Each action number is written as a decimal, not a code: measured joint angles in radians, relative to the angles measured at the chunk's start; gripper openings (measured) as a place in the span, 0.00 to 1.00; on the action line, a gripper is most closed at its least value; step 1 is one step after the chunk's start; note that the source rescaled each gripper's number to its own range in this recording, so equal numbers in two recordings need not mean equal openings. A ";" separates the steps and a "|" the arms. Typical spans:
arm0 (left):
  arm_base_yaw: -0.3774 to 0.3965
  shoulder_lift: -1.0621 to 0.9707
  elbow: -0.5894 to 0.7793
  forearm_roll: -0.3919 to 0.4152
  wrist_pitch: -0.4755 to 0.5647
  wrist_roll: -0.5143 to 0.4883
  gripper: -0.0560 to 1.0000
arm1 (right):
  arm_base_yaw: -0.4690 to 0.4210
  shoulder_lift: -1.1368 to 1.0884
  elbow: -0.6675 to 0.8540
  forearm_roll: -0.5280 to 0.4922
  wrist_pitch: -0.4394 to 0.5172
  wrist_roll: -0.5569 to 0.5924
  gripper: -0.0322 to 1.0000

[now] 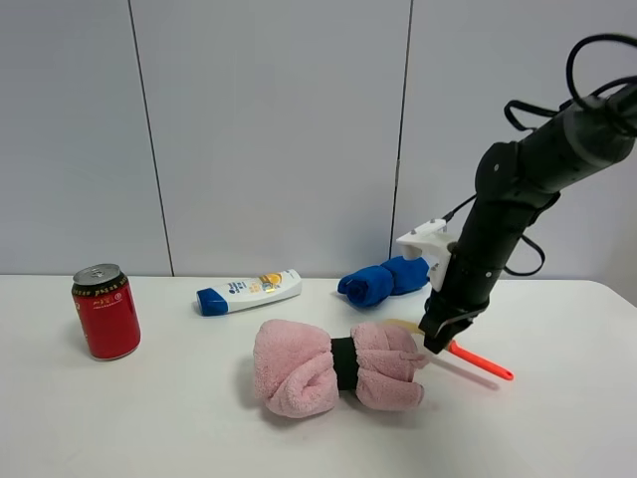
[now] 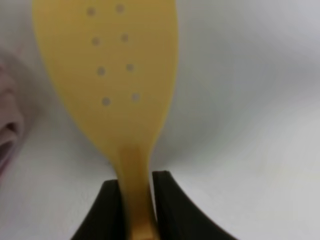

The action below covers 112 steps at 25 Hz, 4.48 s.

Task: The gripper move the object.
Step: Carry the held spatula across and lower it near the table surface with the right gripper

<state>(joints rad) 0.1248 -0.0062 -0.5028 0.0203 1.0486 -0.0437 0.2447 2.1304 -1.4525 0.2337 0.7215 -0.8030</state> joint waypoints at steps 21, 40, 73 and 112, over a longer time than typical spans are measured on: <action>0.000 0.000 0.000 0.000 0.000 0.000 1.00 | 0.186 -0.362 0.000 0.071 0.236 -0.035 0.03; 0.000 0.000 0.000 0.000 0.000 0.000 1.00 | 0.566 -0.196 -0.156 0.075 -0.078 0.239 0.03; 0.000 0.000 0.000 0.000 0.000 0.000 1.00 | 0.592 0.281 -0.476 0.079 -0.031 0.264 0.03; 0.000 0.000 0.000 0.000 0.000 0.000 1.00 | 0.639 0.356 -0.479 0.080 -0.211 0.186 0.85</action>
<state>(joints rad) 0.1248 -0.0062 -0.5028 0.0203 1.0486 -0.0437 0.8837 2.4869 -1.9319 0.3132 0.5102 -0.6167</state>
